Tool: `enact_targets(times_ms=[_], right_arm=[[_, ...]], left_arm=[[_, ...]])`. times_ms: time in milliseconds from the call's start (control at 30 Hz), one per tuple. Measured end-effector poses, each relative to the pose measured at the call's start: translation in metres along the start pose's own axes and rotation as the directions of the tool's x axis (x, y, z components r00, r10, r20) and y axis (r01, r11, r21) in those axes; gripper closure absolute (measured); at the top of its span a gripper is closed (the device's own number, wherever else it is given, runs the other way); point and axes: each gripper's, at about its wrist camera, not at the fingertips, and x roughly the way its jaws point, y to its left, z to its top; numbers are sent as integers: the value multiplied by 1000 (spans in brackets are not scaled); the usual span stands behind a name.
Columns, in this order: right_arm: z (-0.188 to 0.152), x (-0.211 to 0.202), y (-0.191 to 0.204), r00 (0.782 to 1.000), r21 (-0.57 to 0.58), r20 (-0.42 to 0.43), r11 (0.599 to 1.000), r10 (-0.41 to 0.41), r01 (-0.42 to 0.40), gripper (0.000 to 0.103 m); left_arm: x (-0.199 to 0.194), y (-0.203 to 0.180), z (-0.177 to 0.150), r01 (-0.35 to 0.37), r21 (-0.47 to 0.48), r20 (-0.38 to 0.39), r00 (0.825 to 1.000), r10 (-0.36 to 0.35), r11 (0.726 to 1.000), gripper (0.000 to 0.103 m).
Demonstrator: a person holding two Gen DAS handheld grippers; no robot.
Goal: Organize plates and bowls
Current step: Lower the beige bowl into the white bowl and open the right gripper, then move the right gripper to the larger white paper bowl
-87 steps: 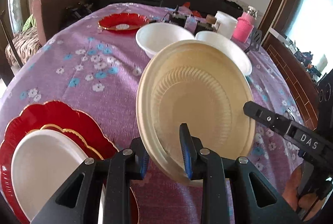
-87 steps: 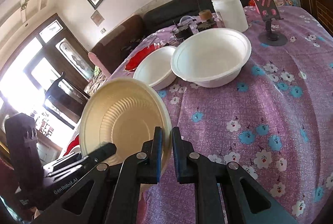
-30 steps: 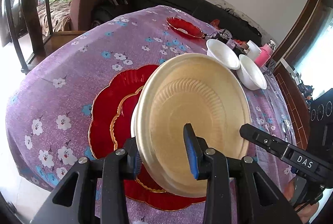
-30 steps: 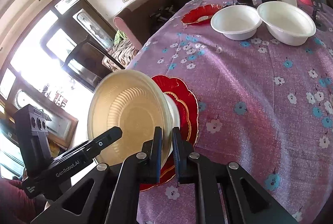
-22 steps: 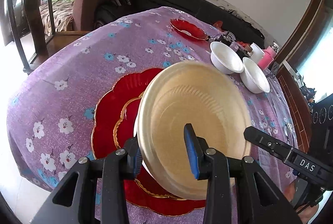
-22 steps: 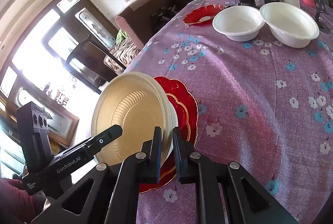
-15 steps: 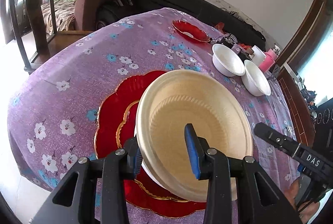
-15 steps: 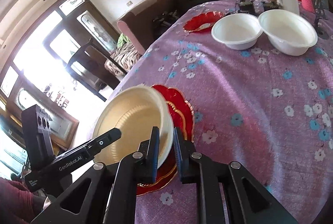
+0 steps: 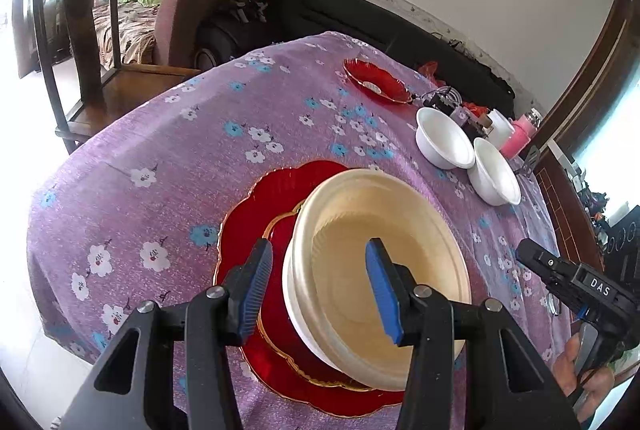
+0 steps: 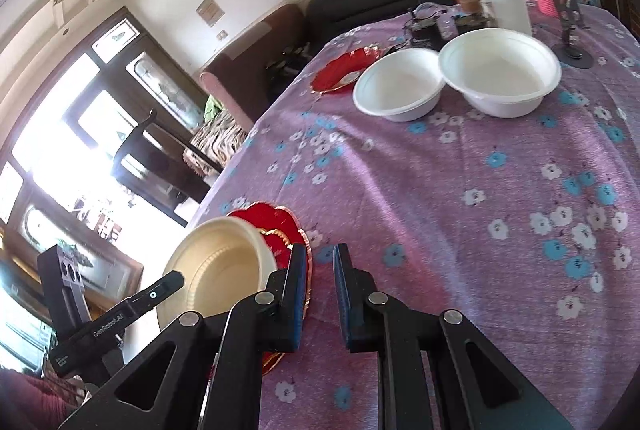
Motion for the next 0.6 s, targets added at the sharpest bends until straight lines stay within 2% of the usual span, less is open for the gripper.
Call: enact_targets(times_ms=[367, 433, 533, 600], right_arm=[[35, -40, -55, 992, 112, 87, 990, -96, 86, 88], [48, -41, -59, 990, 118, 79, 987, -115, 105, 83], [66, -38, -63, 994, 129, 81, 990, -75, 64, 75], [77, -34, -68, 993, 139, 80, 988, -83, 72, 67]], left_arm=[[-14, -27, 13, 7, 66, 30, 1000, -9, 998, 54], [-16, -37, 22, 22, 89, 24, 999, -25, 996, 53], [-16, -55, 36, 58, 124, -11, 998, -57, 991, 52], [-18, -64, 42, 56, 141, -10, 998, -55, 988, 51]])
